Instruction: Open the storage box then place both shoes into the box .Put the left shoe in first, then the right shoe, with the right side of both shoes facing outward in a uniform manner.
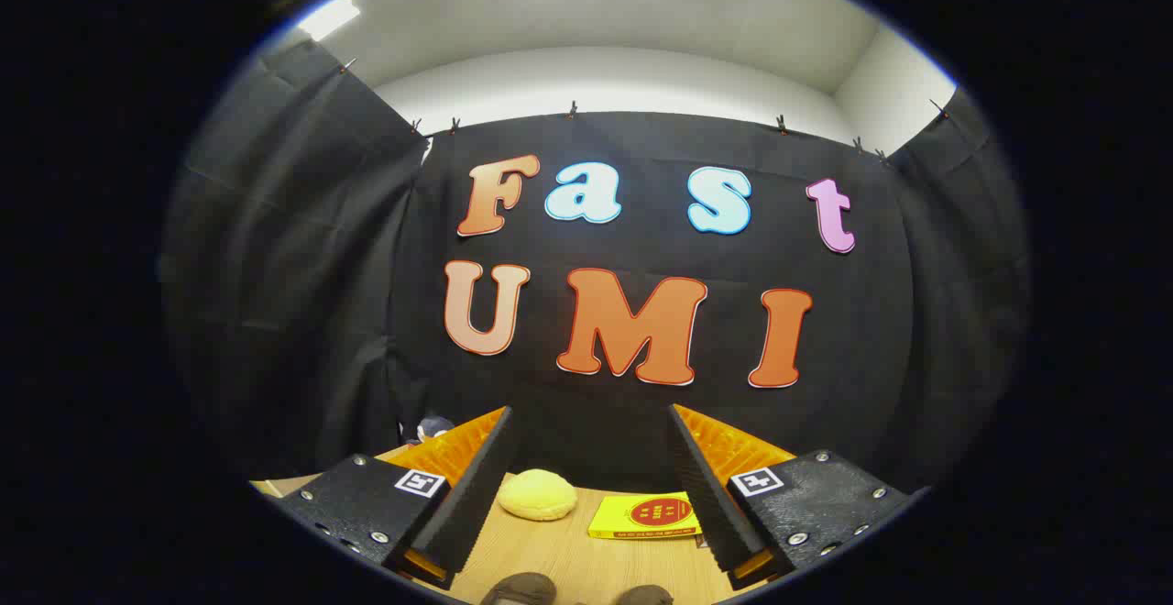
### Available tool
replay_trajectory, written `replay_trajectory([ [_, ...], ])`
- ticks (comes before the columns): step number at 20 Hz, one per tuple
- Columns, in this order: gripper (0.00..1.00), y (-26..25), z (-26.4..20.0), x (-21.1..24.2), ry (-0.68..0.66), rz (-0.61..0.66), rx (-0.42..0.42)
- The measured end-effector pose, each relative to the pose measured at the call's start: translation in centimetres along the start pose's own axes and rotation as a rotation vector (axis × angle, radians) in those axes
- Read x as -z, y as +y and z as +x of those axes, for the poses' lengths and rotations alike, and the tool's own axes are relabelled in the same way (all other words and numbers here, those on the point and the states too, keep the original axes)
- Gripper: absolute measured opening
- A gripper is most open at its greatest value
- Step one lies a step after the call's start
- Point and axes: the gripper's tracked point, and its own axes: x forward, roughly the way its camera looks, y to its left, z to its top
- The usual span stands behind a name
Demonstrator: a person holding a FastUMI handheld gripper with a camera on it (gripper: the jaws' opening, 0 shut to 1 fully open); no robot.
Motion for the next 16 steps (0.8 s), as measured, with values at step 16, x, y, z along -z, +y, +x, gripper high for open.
replay_trajectory([
  [16,0.97,-2.3,-0.1,-0.3,0.023,0.056,0.088],
])
